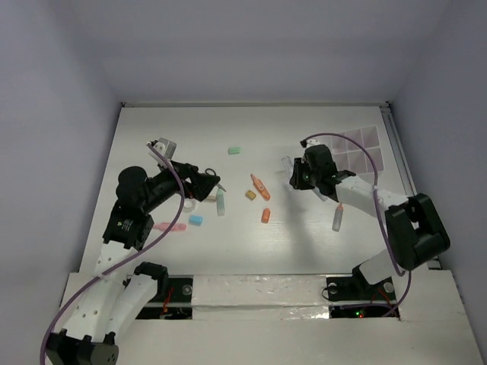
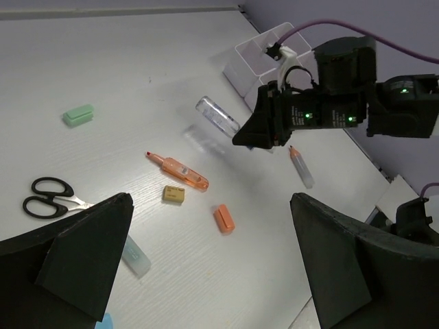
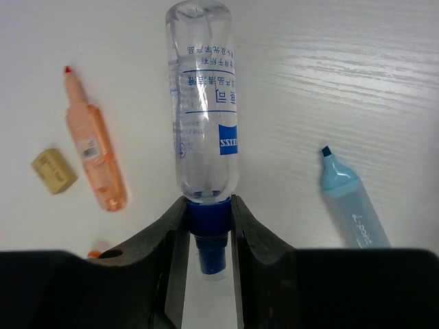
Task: Sort the stationery into containers
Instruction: Pick up the stationery from the center of the board, then place the stationery in the storage box.
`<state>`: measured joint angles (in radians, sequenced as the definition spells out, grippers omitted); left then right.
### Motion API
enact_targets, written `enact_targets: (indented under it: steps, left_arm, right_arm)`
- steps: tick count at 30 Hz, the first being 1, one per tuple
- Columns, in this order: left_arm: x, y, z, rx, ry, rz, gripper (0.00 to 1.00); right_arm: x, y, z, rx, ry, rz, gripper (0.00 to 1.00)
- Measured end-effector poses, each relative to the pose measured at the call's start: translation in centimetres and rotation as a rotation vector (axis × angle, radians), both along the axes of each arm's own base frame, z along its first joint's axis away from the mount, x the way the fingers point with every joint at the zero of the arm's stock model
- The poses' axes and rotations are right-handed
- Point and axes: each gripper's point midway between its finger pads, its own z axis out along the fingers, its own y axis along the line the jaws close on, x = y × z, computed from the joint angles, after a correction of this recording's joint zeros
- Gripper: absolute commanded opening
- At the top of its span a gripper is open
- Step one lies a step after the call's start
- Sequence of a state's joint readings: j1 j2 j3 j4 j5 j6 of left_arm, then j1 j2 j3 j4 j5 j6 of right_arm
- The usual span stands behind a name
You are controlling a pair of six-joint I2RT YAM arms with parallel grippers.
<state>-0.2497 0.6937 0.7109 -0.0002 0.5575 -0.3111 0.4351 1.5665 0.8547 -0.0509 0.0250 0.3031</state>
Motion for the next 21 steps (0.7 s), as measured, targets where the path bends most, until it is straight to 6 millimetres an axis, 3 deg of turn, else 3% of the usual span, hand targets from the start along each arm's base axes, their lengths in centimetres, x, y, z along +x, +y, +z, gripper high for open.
enact_targets:
  steps: [11,15,21]
  left_arm:
    - [0.0,-1.2,-0.7,-0.022,0.050,-0.070,0.99]
    - [0.5,-2.4,-1.7,-0.094,0.117,-0.106,0.99]
    - [0.6,-5.2,-5.5,-0.172,0.298,-0.129,0.99]
  right_arm:
    - [-8.2,6.5,11.3,0.249,-0.014,0.391,0.00]
    - [-11.0,8.5,13.4,0.298,0.009,0.516,0.00]
    - [-14.4,10.9,14.5,0.343,0.056,0.664,0.00]
